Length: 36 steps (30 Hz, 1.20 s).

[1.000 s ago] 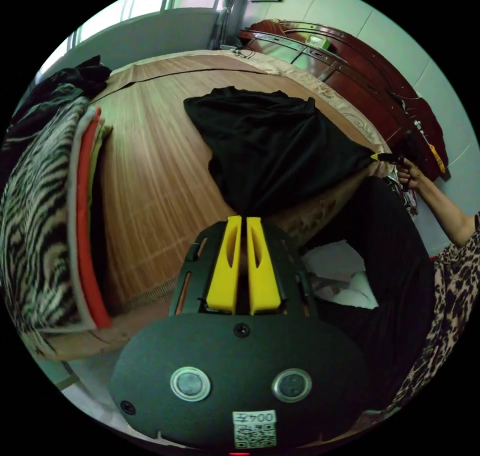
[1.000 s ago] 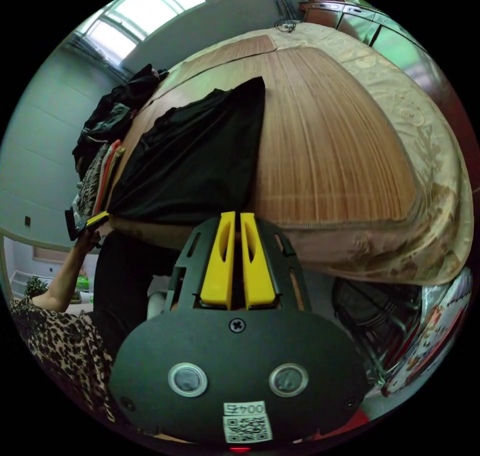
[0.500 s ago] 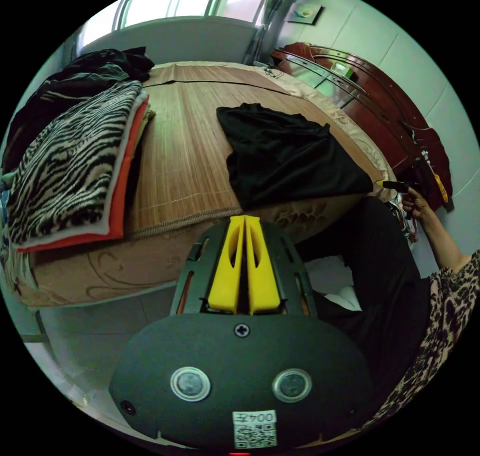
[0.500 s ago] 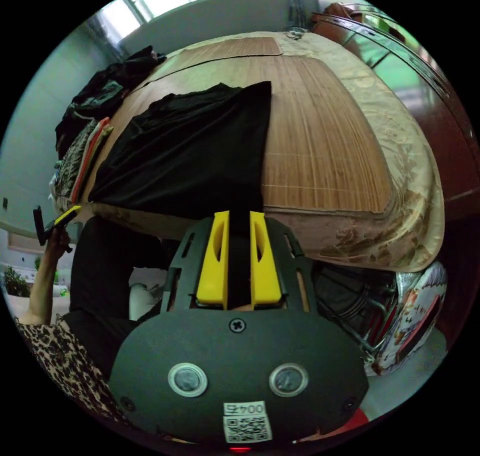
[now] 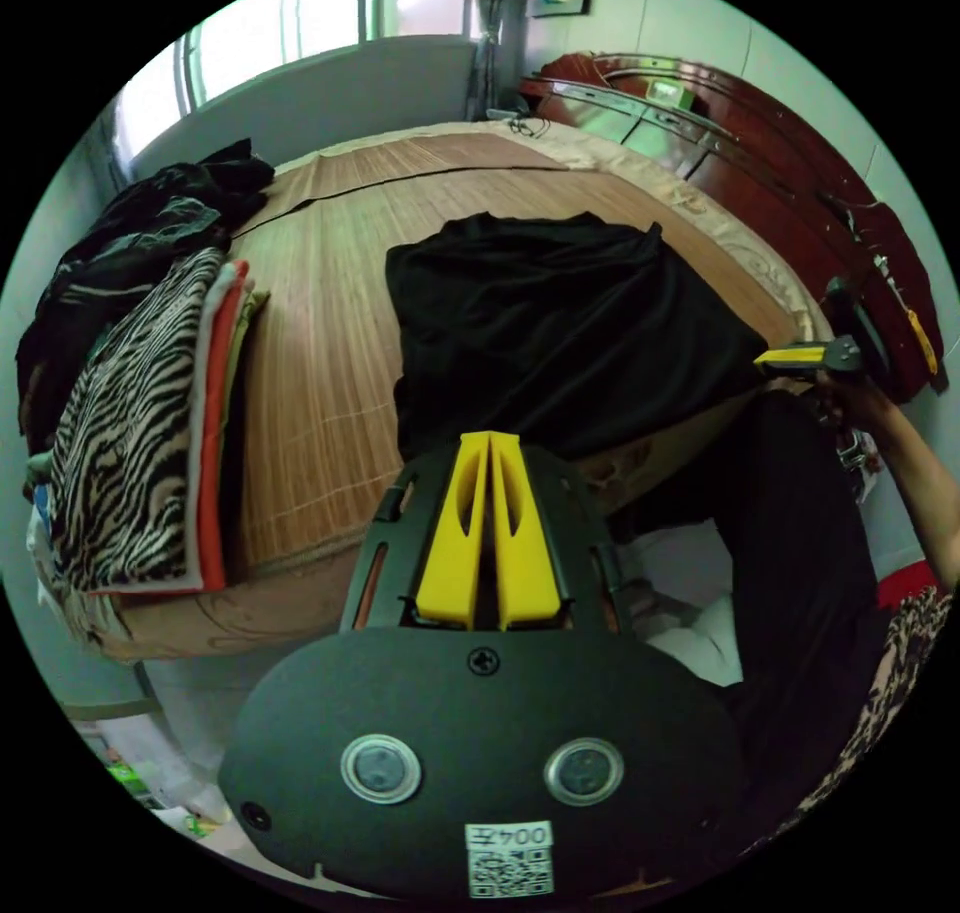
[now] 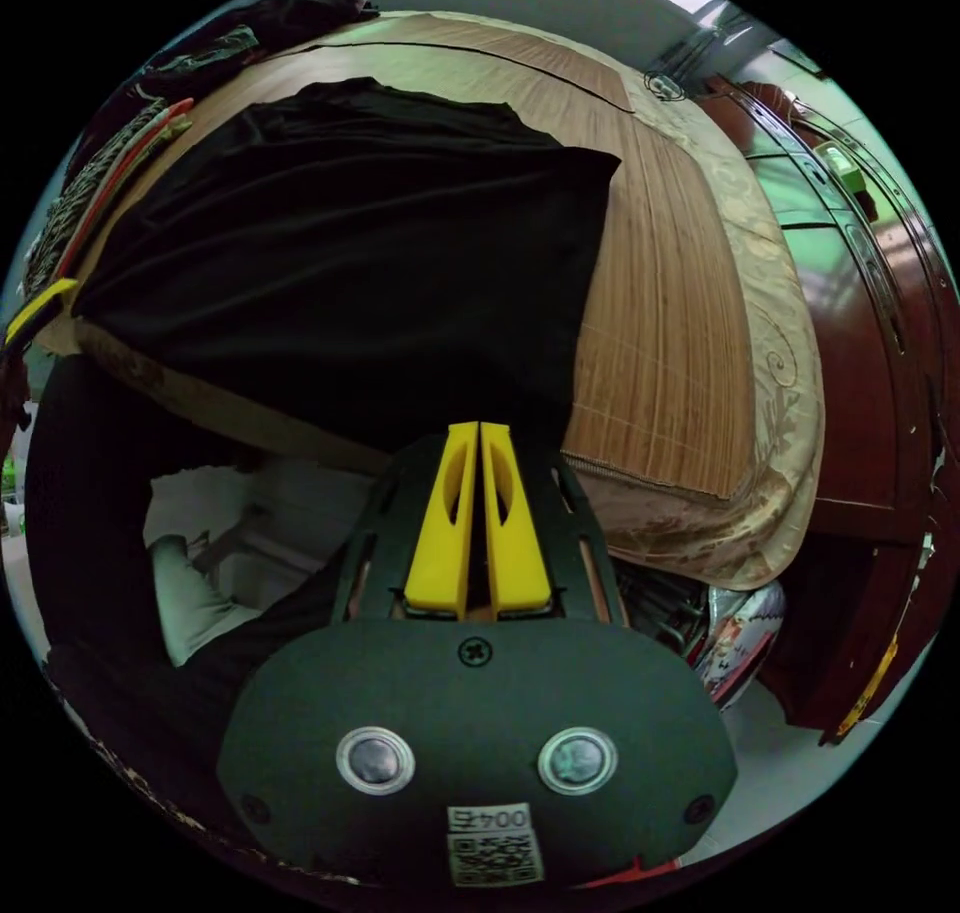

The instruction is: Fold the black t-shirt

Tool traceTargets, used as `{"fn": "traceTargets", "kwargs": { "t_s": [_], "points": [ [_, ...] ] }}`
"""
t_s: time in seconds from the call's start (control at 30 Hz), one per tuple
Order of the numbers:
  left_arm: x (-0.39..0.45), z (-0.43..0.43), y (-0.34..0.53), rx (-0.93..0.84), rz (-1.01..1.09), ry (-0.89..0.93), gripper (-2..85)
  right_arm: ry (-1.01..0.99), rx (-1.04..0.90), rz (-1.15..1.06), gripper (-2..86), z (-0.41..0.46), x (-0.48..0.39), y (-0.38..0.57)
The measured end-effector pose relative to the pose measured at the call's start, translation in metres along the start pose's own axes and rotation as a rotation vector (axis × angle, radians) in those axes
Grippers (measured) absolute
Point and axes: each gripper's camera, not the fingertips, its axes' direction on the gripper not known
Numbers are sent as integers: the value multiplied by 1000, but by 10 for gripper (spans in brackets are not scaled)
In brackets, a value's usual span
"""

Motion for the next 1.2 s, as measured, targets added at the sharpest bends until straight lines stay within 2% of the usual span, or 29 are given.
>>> {"fn": "traceTargets", "kwargs": {
  "t_s": [0.17,0.33,0.43,0.5,0.57,0.67,0.73,0.9,0.97,1.1,1.2],
  "points": [
    [20,31,-14,-108,65,-60,5,-75,51,49,-6,5,14,27],
    [35,34,-23,-97,110,-114,3,-113,76,11,-4,10,29,52],
    [34,35,-29,-100,101,-96,4,-190,34,68,2,9,49,60],
    [32,35,-31,-93,88,-72,4,-357,47,134,12,7,70,69],
    [31,35,-35,-92,86,-57,4,-714,172,235,43,8,102,96],
    [28,32,-41,-99,93,-26,6,-1112,379,313,68,24,132,142],
    [21,16,-51,-71,101,67,7,-1199,443,330,82,34,140,167],
    [-6,-26,-97,142,23,25,11,-1254,392,478,97,63,148,205],
    [-11,-22,-125,109,45,14,13,-1216,345,574,85,75,155,208],
    [-12,11,-183,-22,109,-49,22,-1196,309,541,84,80,153,203],
    [-13,37,-212,-83,113,-75,33,-1081,277,492,96,74,141,198]
  ]
}}
